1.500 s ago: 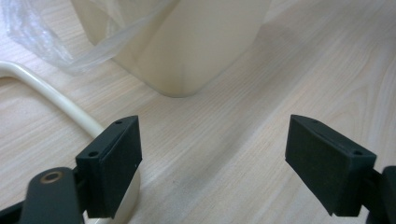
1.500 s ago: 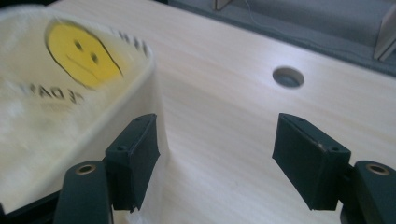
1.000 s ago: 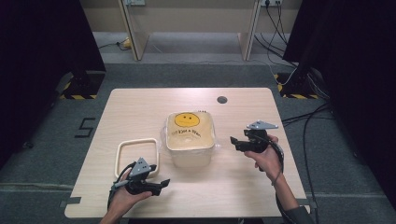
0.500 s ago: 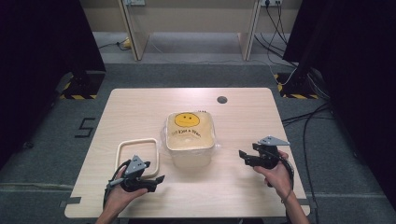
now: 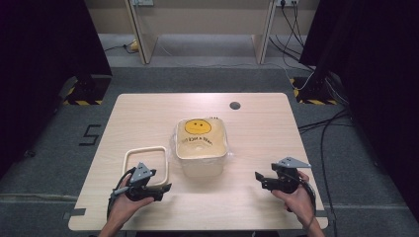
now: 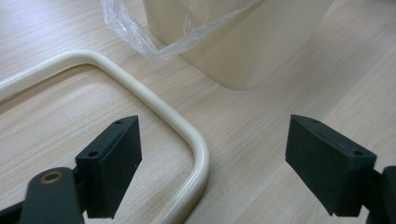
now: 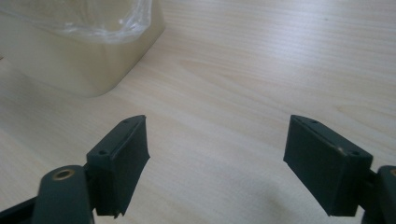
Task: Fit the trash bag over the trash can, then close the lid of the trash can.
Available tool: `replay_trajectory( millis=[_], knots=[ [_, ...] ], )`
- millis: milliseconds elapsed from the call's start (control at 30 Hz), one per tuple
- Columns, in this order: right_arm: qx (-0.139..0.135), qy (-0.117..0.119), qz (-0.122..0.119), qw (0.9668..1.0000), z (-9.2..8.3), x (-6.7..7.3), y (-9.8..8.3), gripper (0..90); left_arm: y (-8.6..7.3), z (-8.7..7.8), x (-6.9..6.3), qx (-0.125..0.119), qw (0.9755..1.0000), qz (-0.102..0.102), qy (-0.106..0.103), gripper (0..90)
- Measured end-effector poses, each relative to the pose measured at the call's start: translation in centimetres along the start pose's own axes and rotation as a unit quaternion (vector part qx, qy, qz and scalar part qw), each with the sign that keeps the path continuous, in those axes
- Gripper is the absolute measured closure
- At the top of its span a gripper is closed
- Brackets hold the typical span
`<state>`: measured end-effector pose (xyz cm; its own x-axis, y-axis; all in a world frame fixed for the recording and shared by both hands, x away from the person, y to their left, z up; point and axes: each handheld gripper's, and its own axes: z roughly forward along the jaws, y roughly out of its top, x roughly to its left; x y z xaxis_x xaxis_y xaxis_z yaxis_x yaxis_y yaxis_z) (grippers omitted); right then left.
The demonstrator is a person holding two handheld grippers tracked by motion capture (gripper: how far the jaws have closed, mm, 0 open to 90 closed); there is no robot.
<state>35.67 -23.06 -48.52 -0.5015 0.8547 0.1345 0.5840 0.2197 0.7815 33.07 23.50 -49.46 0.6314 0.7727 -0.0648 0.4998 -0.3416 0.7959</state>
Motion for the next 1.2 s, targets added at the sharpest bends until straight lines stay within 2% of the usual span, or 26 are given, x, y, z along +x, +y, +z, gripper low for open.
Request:
replay_trajectory(
  millis=[167, 367, 600, 967, 1167, 1200],
  knots=[
    [0.006, 0.013, -0.010, 0.9998, -0.1, 0.9, -0.8, 15.6, 0.0, 0.2, 0.2, -0.002, 1.0000, -0.008, -0.003, 16.9],
    [0.014, 0.014, -0.022, 0.9996, -0.2, 1.6, -1.2, 15.7, -0.1, 0.1, 0.3, 0.002, 1.0000, -0.002, 0.001, 16.0],
    [0.013, 0.013, -0.023, 0.9996, -0.4, 1.5, -1.5, 15.7, -0.2, 0.0, 0.4, 0.009, 0.9999, -0.003, 0.002, 15.9],
    [0.018, 0.012, -0.021, 0.9995, -0.4, 1.4, -1.7, 16.1, -0.8, -0.9, 1.5, 0.020, 0.9997, 0.015, 0.009, 16.4],
    [0.024, 0.011, -0.028, 0.9992, -0.4, 1.6, -1.7, 17.4, -1.2, -1.6, 2.4, 0.025, 0.9989, 0.035, 0.016, 25.9],
    [0.025, 0.011, -0.029, 0.9992, -0.4, 1.6, -1.7, 17.6, -1.3, -1.7, 2.5, 0.029, 0.9986, 0.042, 0.015, 29.6]
  ],
)
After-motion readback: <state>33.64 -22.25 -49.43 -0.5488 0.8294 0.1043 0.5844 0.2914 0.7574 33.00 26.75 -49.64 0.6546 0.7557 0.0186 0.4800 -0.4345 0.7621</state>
